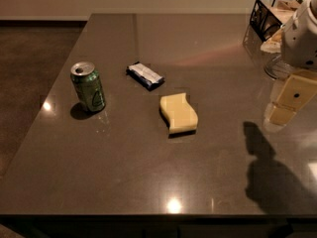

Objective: Pick rxbar blueberry

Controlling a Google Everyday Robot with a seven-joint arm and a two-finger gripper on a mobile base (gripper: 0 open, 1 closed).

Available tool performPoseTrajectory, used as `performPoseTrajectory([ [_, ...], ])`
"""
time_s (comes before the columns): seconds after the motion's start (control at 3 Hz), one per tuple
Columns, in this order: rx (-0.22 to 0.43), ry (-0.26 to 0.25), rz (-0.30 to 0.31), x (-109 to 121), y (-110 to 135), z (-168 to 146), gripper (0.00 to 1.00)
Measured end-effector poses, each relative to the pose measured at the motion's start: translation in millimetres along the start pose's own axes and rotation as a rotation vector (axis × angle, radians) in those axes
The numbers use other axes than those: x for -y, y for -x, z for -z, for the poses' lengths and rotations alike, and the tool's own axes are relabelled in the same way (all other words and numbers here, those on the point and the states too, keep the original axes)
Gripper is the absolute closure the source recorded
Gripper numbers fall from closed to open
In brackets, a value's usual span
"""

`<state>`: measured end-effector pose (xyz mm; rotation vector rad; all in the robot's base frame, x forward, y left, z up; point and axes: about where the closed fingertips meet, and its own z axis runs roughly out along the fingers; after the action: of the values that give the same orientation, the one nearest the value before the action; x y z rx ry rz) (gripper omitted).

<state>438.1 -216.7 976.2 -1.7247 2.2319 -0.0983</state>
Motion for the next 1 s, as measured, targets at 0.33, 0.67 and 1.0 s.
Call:
performPoseTrajectory([
  [0.33,0.0,0.0,0.0,0,0,0,0.0],
  [0.67,0.037,0.022,-0.016,17,25,-3,0.0],
  [1.0,0.061,0.044,-0.046,35,51,-11,0.0],
])
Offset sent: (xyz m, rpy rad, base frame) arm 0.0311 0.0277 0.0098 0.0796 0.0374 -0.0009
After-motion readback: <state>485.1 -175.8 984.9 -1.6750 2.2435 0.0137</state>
